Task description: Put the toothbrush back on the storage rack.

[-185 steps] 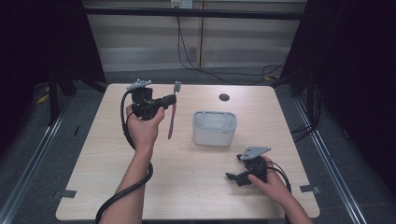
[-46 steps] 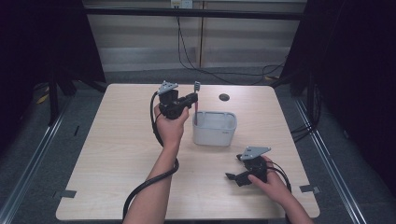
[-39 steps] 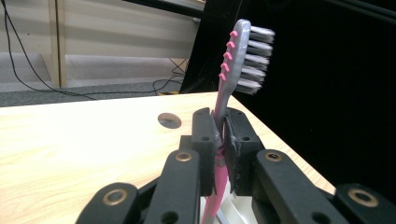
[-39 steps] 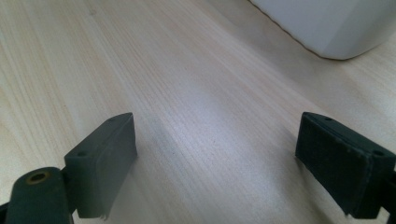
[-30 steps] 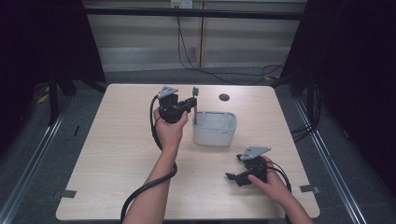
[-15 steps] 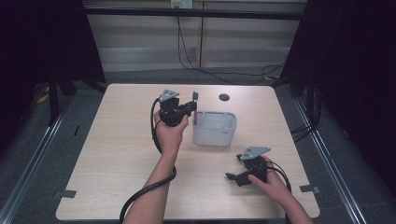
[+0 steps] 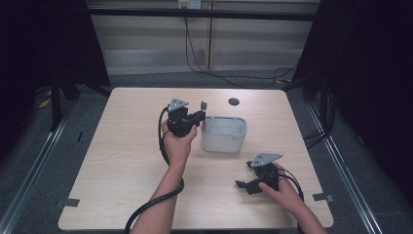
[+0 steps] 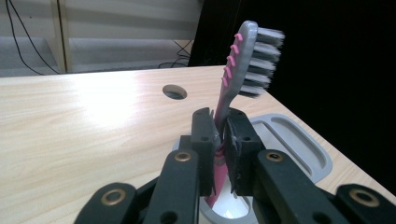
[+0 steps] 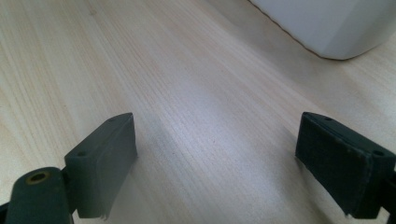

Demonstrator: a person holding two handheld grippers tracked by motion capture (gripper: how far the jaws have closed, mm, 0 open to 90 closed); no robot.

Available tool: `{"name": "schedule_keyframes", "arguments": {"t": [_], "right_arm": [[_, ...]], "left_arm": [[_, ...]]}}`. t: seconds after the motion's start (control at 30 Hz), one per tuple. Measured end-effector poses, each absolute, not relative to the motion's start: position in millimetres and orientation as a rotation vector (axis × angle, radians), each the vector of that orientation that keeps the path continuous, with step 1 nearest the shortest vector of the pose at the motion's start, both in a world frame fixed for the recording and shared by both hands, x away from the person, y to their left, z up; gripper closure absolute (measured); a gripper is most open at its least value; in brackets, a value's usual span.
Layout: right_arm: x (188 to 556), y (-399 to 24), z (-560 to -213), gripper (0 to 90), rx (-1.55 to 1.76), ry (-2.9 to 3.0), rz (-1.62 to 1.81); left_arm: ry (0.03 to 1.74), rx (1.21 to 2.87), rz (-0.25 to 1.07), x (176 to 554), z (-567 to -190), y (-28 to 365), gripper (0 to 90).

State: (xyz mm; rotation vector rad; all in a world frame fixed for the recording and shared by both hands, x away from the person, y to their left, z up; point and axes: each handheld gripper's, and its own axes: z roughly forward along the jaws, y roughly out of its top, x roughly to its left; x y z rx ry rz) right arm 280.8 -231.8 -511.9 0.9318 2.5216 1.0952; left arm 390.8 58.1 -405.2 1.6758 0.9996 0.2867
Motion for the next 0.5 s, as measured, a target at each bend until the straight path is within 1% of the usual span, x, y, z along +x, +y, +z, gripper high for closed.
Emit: {"name": "schedule_keyframes", "arguments": {"t": [0.5], "right_arm": [[281.0,-231.7,-511.9,11.9,0.933,2.521,1.096]], "left_arm": [[0.995,1.711,0.295,387.0,-411.8,57.6,82.9]]}}
